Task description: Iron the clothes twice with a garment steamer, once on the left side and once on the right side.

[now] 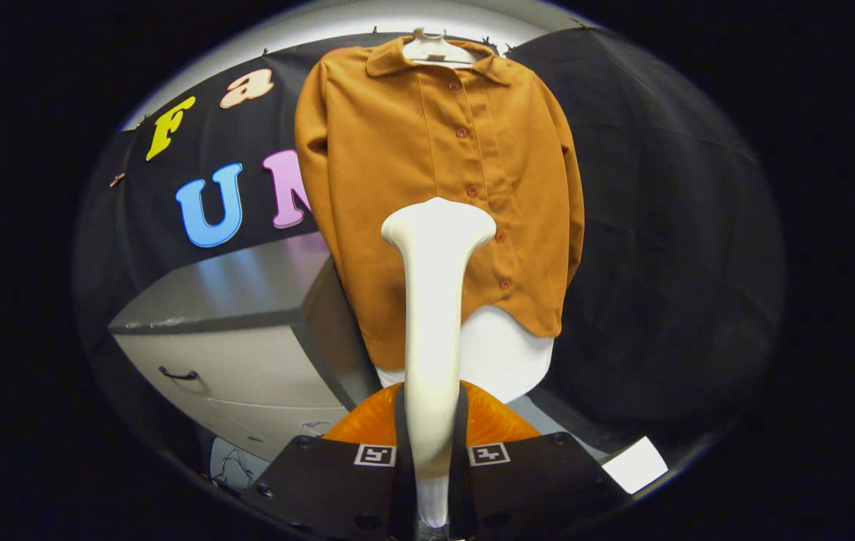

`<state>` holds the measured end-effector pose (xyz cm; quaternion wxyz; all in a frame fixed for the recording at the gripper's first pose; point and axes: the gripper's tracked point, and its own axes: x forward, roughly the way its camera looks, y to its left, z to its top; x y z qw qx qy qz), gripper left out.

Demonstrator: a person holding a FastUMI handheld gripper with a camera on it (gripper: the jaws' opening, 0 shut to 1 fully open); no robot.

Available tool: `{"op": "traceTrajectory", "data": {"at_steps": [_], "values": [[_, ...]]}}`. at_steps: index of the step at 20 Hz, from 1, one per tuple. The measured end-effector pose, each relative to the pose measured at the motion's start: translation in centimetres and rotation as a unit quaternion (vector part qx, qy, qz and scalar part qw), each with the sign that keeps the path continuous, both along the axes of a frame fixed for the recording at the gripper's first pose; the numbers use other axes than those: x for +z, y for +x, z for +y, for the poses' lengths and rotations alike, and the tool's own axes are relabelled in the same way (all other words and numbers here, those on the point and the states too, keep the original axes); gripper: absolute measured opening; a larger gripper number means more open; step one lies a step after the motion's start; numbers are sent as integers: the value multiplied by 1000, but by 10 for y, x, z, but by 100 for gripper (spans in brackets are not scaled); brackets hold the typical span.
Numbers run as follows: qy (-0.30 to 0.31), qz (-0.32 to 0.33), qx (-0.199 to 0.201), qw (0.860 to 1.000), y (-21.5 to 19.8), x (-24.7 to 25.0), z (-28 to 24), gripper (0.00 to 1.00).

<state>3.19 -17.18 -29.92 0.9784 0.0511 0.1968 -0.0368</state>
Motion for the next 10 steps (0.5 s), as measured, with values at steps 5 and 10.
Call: {"op": "traceTrajectory", "data": {"at_steps": [5,10], "values": [[-11,-97,-1,995,16,96,-8,20],[-8,-167,4,986,22,174,-9,19]]}}
